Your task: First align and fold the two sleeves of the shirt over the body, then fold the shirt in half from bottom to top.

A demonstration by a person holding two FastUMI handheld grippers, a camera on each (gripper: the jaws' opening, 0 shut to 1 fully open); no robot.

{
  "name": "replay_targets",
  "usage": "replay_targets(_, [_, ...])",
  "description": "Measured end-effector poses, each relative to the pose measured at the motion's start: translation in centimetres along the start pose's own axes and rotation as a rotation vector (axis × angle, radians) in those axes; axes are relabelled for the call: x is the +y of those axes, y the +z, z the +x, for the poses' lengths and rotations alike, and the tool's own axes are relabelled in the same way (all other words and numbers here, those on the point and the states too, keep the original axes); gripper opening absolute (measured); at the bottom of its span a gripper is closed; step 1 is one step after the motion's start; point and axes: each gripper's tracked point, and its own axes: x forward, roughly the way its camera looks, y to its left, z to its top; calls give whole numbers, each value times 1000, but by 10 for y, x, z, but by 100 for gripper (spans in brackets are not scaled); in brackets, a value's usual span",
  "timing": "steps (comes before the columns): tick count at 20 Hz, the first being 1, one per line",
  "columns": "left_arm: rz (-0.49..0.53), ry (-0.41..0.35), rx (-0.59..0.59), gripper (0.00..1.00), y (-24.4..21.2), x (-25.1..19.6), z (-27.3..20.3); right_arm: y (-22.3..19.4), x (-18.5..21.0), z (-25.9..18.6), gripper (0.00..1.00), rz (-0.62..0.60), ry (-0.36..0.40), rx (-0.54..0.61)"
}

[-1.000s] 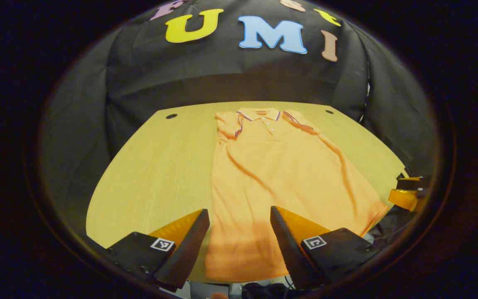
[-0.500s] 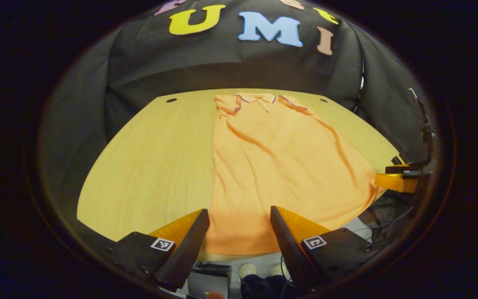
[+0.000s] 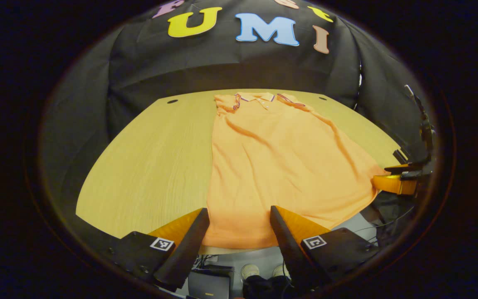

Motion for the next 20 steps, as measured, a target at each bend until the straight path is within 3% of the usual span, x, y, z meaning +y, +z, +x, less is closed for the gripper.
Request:
replay_targets(3, [-8,8,-15,96,0,-4,-2,-2,4,0,93,-11,3,-15])
replay_targets(4, [-11,15,-16,87,-1,-2,-1,-1,5,0,83,-8,4,-21])
replay_targets(5, [-13,12,-21,80,0,-4,0,-1,6,0,81,-9,5,-27])
replay_targets(7, [-11,2,-28,60,-1,-8,0,-2,5,-1,53,14,-4,-44])
replay_targets(9, [-7,-19,-42,37,0,-15,-1,-1,10,1,49,-6,11,-51])
replay_targets(10, [-15,-27,-55,24,1,-18,0,-4,15,0,31,16,23,-43])
replay_targets(11, [-24,-14,-54,17,0,-16,2,0,13,-1,13,34,28,-55])
replay_targets(13, [-21,3,-37,11,-1,-17,1,2,15,1,13,43,52,-30])
replay_targets(14, [-23,15,-31,11,2,-17,0,-2,14,-1,5,46,68,-17])
replay_targets(15, [-25,22,-15,6,1,-18,0,0,15,-1,5,50,87,-6])
replay_targets(20, [-4,73,-35,6,28,-17,-11,32,13,-20,5,58,161,-63])
